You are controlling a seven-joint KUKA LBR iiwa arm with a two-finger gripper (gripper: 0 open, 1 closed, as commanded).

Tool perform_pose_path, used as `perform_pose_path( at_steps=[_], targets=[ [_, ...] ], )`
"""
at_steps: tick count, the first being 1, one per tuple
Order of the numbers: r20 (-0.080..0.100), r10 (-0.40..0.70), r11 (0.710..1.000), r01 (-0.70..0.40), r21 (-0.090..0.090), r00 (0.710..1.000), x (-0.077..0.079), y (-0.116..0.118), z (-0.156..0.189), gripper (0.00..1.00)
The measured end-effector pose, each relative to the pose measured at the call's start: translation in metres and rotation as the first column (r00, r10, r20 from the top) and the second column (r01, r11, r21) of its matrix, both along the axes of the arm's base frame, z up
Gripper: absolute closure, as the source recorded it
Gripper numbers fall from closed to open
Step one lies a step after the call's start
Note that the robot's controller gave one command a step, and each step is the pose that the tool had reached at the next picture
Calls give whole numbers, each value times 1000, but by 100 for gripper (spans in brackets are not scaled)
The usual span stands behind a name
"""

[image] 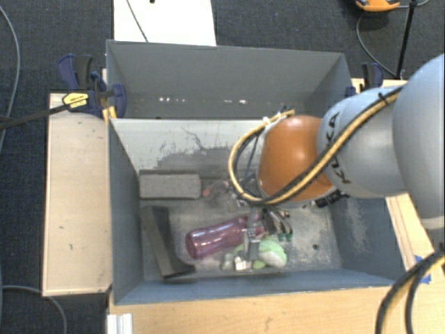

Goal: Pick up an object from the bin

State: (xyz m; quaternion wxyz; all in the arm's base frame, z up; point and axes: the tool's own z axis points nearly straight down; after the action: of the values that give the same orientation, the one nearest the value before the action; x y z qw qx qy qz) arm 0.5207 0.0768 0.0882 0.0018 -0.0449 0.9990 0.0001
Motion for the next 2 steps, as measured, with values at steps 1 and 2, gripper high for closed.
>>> perform_pose_path(
  at_steps=[1,2],
  targets=[
    [0,-37,999,37,3,999,-12,14,-18,100],
    [0,-38,999,38,3,999,-12,14,-18,100]
  ],
)
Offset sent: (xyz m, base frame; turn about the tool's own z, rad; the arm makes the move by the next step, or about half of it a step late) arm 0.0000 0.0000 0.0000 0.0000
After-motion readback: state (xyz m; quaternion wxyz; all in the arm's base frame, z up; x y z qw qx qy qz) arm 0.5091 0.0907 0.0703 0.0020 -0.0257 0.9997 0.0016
